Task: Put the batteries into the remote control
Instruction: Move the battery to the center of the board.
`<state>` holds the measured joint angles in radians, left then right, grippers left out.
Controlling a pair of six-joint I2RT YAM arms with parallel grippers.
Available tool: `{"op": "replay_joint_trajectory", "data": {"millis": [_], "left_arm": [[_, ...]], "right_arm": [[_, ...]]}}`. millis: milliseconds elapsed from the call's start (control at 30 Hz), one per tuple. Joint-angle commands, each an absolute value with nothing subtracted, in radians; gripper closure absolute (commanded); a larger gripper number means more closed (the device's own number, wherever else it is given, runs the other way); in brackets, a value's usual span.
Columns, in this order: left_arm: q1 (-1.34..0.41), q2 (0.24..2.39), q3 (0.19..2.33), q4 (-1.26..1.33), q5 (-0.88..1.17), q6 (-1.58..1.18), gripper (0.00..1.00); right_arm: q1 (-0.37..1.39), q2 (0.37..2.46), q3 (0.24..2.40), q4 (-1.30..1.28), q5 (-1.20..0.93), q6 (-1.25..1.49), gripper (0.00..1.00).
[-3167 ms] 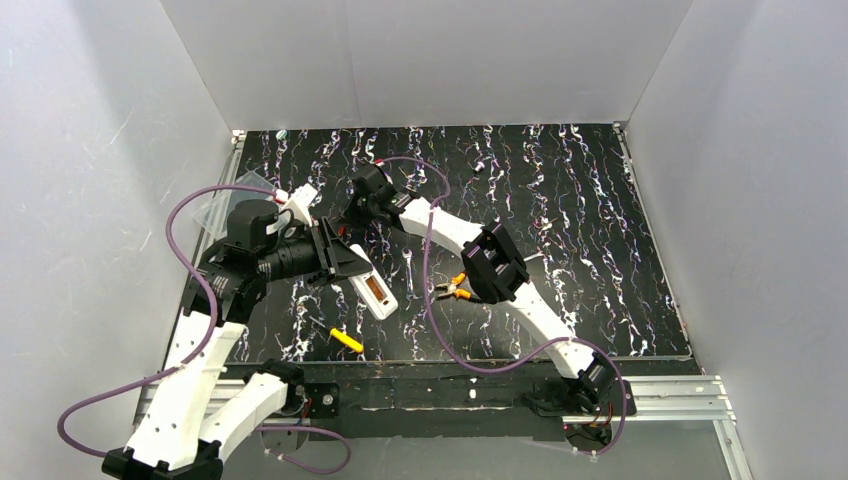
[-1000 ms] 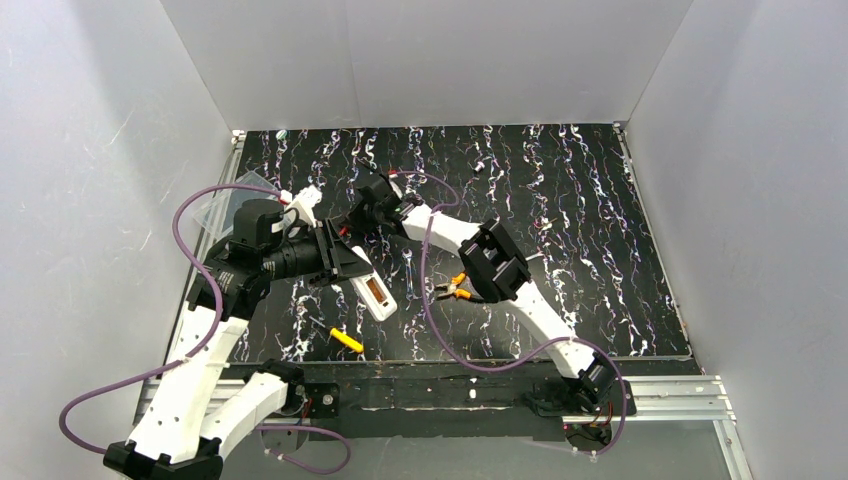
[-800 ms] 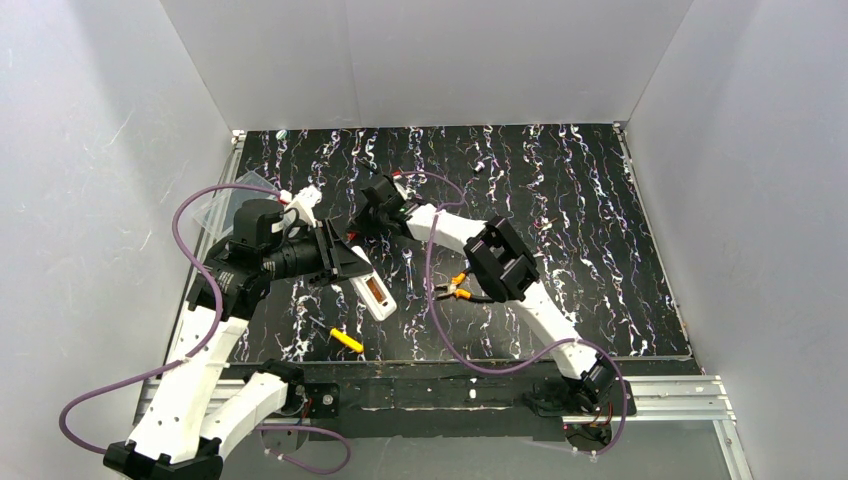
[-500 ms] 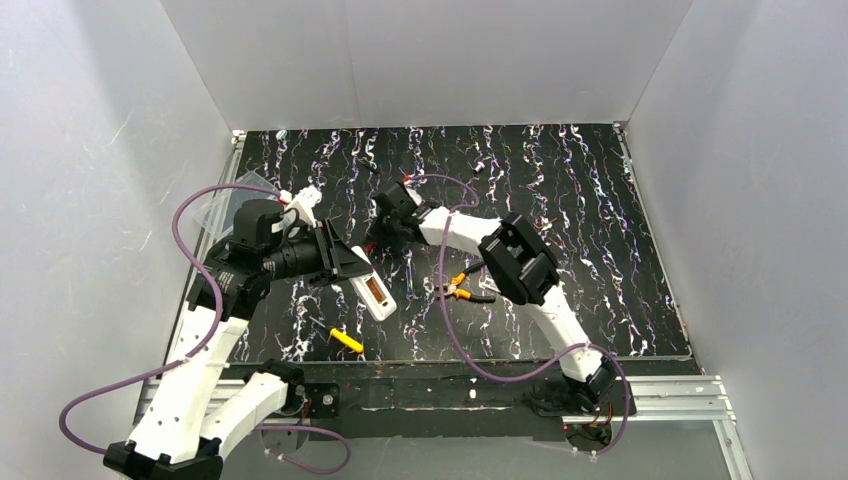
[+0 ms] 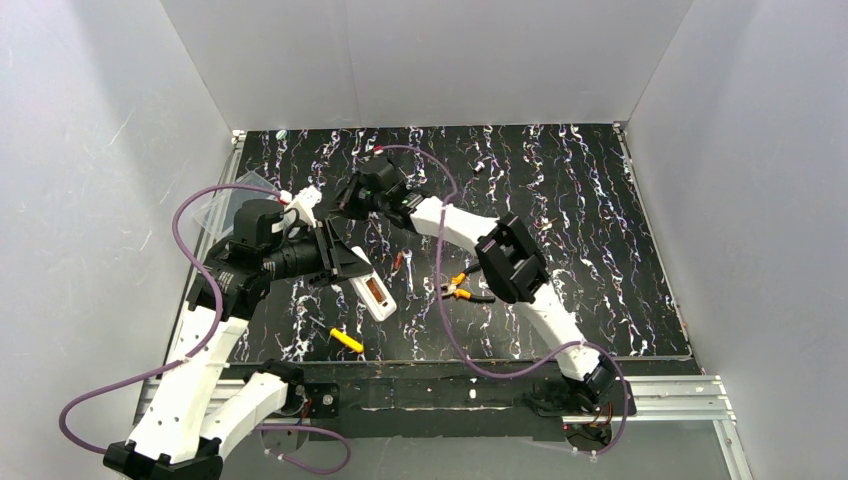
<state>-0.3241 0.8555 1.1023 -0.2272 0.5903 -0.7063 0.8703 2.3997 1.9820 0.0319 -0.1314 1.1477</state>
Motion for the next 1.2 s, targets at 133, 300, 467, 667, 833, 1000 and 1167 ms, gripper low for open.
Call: {"op": "replay_joint_trajectory", "data": {"millis": [133, 300, 467, 667, 833, 1000, 1167], "left_arm": [[-0.330, 0.845, 1.118, -0.255, 0.622, -0.697, 1.00], [-0.331, 0.845, 1.114, -0.254, 0.622, -0.697, 1.00], [-0.331, 0.839, 1.111, -0.263, 0.612, -0.693, 1.00], [-0.331, 0.840, 1.115, -0.271, 0.610, -0.688, 1.00], [-0.331, 0.838, 1.110, -0.269, 0.607, -0.688, 1.00], [-0.331, 0.833, 1.104, -0.267, 0.606, -0.690, 1.00], [-0.331, 0.827, 1.104, -0.278, 0.598, -0.685, 1.00]], "right_arm": [[0.924, 2.625, 2.249, 0.144, -0.188, 1.293, 0.97], [0.940, 2.654, 2.261, 0.145, -0.128, 1.325, 0.97], [0.948, 2.679, 2.273, 0.040, -0.069, 1.401, 0.98], [0.956, 2.656, 2.273, -0.037, 0.021, 1.397, 0.98], [0.956, 2.641, 2.277, -0.079, 0.075, 1.334, 0.98], [0.956, 2.641, 2.294, -0.135, 0.084, 1.294, 0.98], [0.956, 2.597, 2.225, -0.160, 0.084, 1.290, 0.97]]}}
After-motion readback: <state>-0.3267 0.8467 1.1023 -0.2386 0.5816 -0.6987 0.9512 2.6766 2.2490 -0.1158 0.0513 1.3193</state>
